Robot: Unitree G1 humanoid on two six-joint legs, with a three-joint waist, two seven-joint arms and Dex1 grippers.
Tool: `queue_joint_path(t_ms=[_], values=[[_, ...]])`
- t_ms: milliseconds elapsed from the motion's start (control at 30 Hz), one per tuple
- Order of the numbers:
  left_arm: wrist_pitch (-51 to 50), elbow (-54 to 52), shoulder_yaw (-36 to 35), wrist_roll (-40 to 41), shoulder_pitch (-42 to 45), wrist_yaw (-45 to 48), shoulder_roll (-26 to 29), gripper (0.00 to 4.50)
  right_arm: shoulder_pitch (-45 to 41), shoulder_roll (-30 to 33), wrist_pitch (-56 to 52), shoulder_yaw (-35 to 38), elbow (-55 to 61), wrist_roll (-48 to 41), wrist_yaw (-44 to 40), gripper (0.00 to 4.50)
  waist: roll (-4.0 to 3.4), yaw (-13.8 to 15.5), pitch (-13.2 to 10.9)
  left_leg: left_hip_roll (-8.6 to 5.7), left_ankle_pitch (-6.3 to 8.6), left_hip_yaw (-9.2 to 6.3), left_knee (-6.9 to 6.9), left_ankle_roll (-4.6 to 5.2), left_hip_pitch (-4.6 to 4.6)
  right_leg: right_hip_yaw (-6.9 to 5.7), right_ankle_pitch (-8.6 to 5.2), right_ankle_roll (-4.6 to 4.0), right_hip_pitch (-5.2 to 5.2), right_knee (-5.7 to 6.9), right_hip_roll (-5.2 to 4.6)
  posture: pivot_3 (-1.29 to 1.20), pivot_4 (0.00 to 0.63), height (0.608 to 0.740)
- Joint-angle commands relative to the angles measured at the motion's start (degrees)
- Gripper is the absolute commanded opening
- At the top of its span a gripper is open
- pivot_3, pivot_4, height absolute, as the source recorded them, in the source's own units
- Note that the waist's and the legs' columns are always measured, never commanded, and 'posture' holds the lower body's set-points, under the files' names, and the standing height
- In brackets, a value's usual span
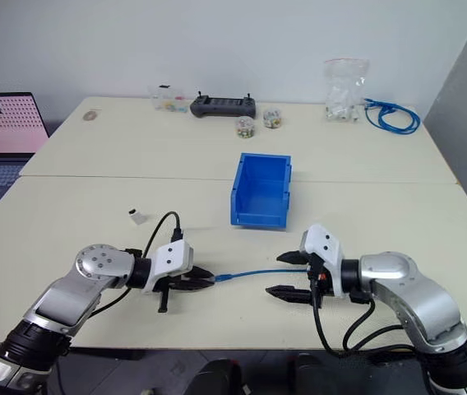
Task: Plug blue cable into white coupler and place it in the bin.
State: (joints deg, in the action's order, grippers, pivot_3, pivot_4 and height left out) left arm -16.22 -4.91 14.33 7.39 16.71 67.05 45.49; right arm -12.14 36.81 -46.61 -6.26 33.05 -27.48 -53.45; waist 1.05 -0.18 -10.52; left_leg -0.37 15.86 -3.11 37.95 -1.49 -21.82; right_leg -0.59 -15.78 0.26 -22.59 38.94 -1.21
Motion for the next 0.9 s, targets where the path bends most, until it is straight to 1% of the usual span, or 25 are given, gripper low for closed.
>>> queue_joint_path(t_ms=[33, 133, 267, 467, 533, 600, 700, 767, 833, 900], values=[[-2.86, -0.45, 1.08, 1.26, 0.69, 1.35, -1.15, 0.25, 3.56, -0.02, -1.41, 3.57, 6.24, -5.62, 1.5, 3.66, 0.0, 0.17, 0.0, 0.0, 0.0, -0.01, 0.0, 0.0, -0.01, 0.0, 0.0, 0.0, 0.0, -0.01, 0.0, 0.0, 0.15, 0.74], [-5.19, -1.27, 0.17, 3.61, 1.64, 2.25, -2.1, 0.25, 5.67, -0.25, -3.46, 4.49, 8.24, -8.86, 3.12, 3.66, 0.01, 0.09, 0.0, -0.01, 0.0, -0.04, 0.0, 0.0, -0.03, -0.03, -0.01, 0.02, 0.02, -0.02, 0.0, 0.0, 0.15, 0.74], [-10.2, -3.08, -2.02, 8.65, 3.22, 3.27, -3.59, 0.25, 7.28, -1.2, -6.92, 5.59, 10.02, -14.12, 5.92, 3.66, 0.06, -0.01, -0.03, 0.03, 0.0, -0.05, 0.0, 0.0, -0.04, -0.03, -0.02, 0.04, 0.0, -0.02, 0.01, 0.0, 0.15, 0.74], [-21.88, -6.11, -7.39, 20.75, 6.82, 4.92, -4.35, 0.25, 9.97, -2.66, -11.32, 8.94, 11.35, -23.56, 10.82, 3.66, 0.08, -0.14, -0.04, 0.04, 0.0, -0.08, 0.0, 0.0, -0.07, -0.04, -0.02, 0.04, -0.04, 0.0, 0.04, 0.0, 0.15, 0.74], [-26.39, -5.95, -9.61, 25.33, 8.31, 4.38, -5.14, 0.25, 11.39, -3.76, -12.45, 11.08, 10.49, -27.7, 13.05, 3.66, 0.08, -0.24, -0.04, 0.05, 0.0, -0.09, 0.0, 0.0, -0.06, -0.04, -0.03, 0.04, -0.03, 0.0, 0.05, 0.0, 0.15, 0.74], [-29.79, -5.87, -11.2, 28.7, 9.3, 3.76, -5.84, 0.25, 11.93, -4.14, -12.67, 12.28, 9.81, -29.75, 14.51, 3.66, 0.09, -0.24, -0.05, 0.05, 0.0, -0.11, 0.01, 0.0, -0.06, -0.06, -0.03, 0.04, -0.02, 0.01, 0.05, 0.0, 0.15, 0.74], [-36.59, -6.18, -14.39, 35.7, 10.61, 2.03, -7.57, 0.25, 11.39, -5.8, -12.16, 14.09, 8.16, -33.25, 17.55, 3.66, 0.09, -0.32, -0.05, 0.04, 0.0, -0.08, 0.01, 0.0, -0.05, -0.03, -0.03, 0.04, -0.02, 0.01, 0.05, 0.0, 0.15, 0.74], [-42.11, -6.8, -16.8, 41.84, 10.26, 0.5, -9.0, 0.25, 7.42, -9.21, -11.29, 14.86, 5.78, -37.49, 21.14, 3.66, 0.1, -0.5, -0.05, 0.04, 0.0, -0.07, 0.01, 0.0, -0.05, -0.02, -0.03, 0.05, -0.02, 0.01, 0.05, 0.0, 0.15, 0.74], [-45.26, -7.56, -18.06, 45.12, 9.66, -1.2, -9.69, 0.25, 4.59, -11.51, -10.95, 14.54, 4.4, -40.29, 23.98, 3.66, 0.15, -1.14, -0.09, 0.08, 0.0, -0.09, 0.02, -0.01, -0.05, -0.01, -0.03, 0.04, -0.04, 0.03, 0.07, 0.0, 0.15, 0.74], [-46.64, -8.05, -18.77, 46.67, 9.45, -2.99, -10.14, 0.25, 3.37, -12.51, -11.08, 14.17, 3.73, -41.98, 25.69, 3.66, 0.15, -1.34, -0.08, 0.07, -0.01, -0.1, 0.01, -0.01, -0.04, -0.01, -0.03, 0.04, -0.04, 0.04, 0.07, 0.0, 0.15, 0.74]])
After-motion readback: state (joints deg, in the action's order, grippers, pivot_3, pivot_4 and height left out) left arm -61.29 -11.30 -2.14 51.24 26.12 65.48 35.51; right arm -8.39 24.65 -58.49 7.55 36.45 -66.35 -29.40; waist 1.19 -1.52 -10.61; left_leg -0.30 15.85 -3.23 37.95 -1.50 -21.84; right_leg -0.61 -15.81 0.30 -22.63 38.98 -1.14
